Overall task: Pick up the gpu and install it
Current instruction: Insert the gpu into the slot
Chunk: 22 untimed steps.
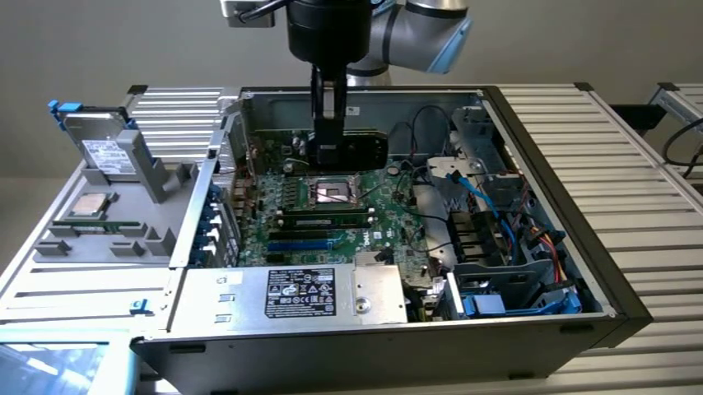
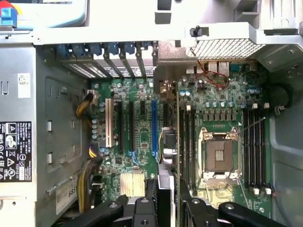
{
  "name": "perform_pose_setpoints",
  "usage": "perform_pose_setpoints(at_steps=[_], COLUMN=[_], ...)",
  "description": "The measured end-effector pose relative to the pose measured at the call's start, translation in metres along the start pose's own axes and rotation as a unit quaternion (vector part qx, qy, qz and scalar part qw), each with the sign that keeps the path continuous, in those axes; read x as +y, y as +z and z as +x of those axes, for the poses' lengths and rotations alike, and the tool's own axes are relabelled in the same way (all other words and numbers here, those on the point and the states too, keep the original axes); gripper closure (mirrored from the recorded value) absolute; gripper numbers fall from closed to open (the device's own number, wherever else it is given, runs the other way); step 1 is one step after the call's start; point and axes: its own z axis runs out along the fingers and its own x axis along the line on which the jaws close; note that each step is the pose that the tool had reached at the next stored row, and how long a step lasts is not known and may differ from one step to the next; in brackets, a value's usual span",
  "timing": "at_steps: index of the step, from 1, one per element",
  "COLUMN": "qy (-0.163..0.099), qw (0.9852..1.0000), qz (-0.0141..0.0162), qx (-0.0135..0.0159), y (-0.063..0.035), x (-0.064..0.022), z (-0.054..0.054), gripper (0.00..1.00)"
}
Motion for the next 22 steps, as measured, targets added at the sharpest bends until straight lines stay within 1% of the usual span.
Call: perform_pose_setpoints(at_steps=[2,5,7,12,14,17,22], qy=[0.0,0.0,0.0,0.0,0.0,0.0,0.0], qw=[1.0,1.0,1.0,1.0,1.0,1.0,1.0], qz=[0.0,0.0,0.0,0.0,0.0001,0.0001,0.0001], qx=[0.0,0.0012,0.0012,0.0024,0.0026,0.0027,0.0027], y=[0.0045,0.0085,0.0119,0.0178,0.0214,0.0269,0.0361], x=[0.0001,0.0016,0.0046,0.0117,0.0158,0.0192,0.0199], z=[0.002,0.002,0.003,0.003,0.003,0.004,0.007], gripper=[0.72,0.72,0.72,0.72,0.72,0.72,0.72])
